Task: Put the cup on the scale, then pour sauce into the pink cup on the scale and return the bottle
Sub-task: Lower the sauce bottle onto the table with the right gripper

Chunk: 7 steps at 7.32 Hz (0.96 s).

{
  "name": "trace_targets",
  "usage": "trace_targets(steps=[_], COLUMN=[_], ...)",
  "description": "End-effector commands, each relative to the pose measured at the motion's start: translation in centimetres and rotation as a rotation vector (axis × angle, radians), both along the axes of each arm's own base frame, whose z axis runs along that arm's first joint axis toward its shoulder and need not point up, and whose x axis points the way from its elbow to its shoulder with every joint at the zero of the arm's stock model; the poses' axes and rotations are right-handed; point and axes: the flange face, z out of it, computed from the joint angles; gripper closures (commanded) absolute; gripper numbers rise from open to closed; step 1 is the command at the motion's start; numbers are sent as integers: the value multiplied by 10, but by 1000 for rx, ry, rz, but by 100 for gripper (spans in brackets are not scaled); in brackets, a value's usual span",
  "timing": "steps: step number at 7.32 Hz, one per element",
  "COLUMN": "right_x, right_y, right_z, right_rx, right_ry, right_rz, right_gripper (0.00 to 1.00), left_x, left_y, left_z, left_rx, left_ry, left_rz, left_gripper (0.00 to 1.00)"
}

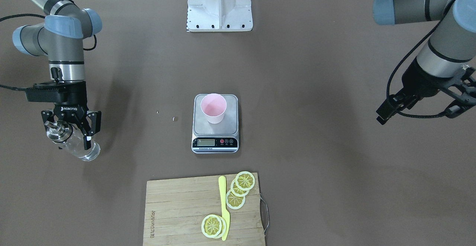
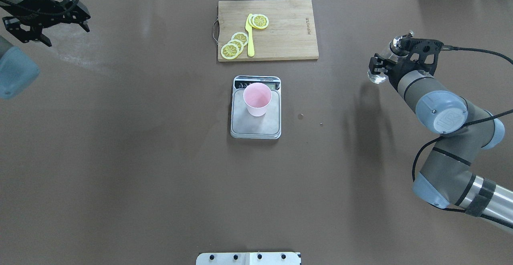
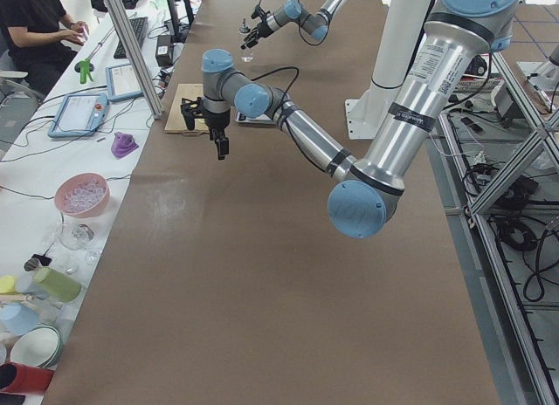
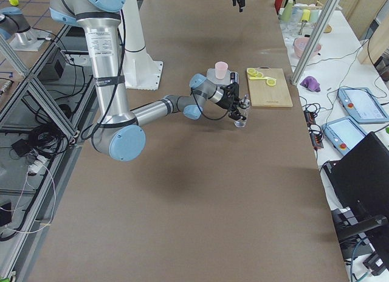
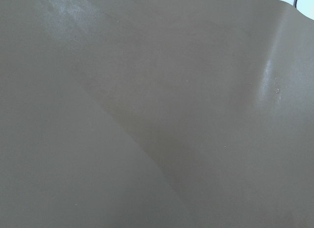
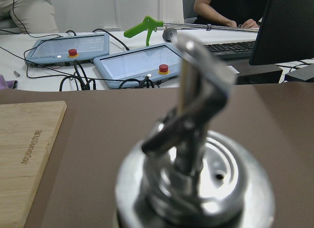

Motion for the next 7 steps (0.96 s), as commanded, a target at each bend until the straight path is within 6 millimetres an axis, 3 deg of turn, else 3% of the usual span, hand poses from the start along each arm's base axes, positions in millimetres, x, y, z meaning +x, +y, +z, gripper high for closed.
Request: trace_targets(steps=[1,7], right_x=[-7,20], right_y=[-4,11], right_z=[11,43], right_rx=[-9,11], right_ry=[27,29], right_rz=[-8,-57], right_gripper=[100,100], left_x=[0,1], left_y=[0,-1], left_z=[0,2], left_rx=[0,-2], left_ry=[-1,-3], left_rz=[-1,1], left_gripper=[2,2])
